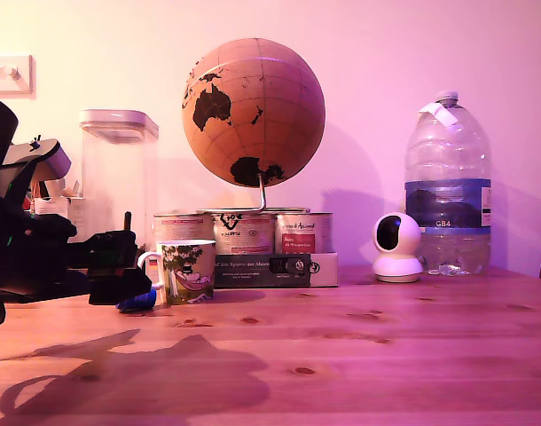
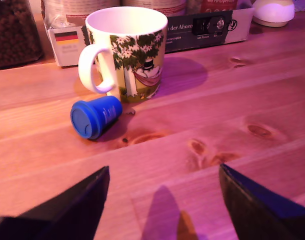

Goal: Pick up the coffee capsules from the table one by one and drop them inside the nearest coffee cup

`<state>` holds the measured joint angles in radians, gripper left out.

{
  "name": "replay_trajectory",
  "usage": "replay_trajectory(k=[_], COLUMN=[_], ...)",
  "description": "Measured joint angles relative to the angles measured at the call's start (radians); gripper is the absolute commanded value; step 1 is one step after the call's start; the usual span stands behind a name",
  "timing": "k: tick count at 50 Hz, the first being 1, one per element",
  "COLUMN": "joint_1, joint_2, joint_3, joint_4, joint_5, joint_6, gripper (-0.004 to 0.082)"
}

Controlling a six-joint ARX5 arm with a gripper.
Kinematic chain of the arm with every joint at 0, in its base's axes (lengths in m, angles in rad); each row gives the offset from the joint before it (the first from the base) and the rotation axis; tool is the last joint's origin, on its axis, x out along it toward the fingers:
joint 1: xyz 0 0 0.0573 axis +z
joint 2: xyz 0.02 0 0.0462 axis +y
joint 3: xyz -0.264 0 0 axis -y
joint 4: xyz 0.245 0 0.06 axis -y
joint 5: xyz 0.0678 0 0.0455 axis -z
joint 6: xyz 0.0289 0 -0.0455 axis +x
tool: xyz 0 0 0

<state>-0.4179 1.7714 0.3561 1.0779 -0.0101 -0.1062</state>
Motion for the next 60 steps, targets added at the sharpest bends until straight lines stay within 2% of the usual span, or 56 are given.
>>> replay_trajectory(k=[6,16,17,22,30,31,34,35,39,48,60], joint_1=[0.002,0.002,0.003,0.018,0.059,0.063,0.078,0.083,0.103,0.143,0.198], joint_2=[-0.009,-0.009,-0.009,-0.009,-0.03,-0.036,-0.06,-0.067,-0.089,-0.096,-0.113], joint_3=[0.0,0.0,0.0,0.0,0.0,0.0,0.0,0.0,0.0,0.0,0.0], joint_4=[-0.035,-0.042,-0.044,-0.06,-0.106,-0.113,-0.138,-0.144,-0.167,-0.207,-0.227], joint_5=[0.028,0.077,0.081,0.101,0.159,0.165,0.179,0.184,0.206,0.252,0.266], joint_6=[0.005,0.045,0.059,0.079,0.098,0.124,0.128,0.168,0.195,0.216,0.227], gripper=[0.0596,0.0596,0.0596,0.0596,0.0596,0.0596,0.0596,0.0596,0.0596,0.0596,0.0596])
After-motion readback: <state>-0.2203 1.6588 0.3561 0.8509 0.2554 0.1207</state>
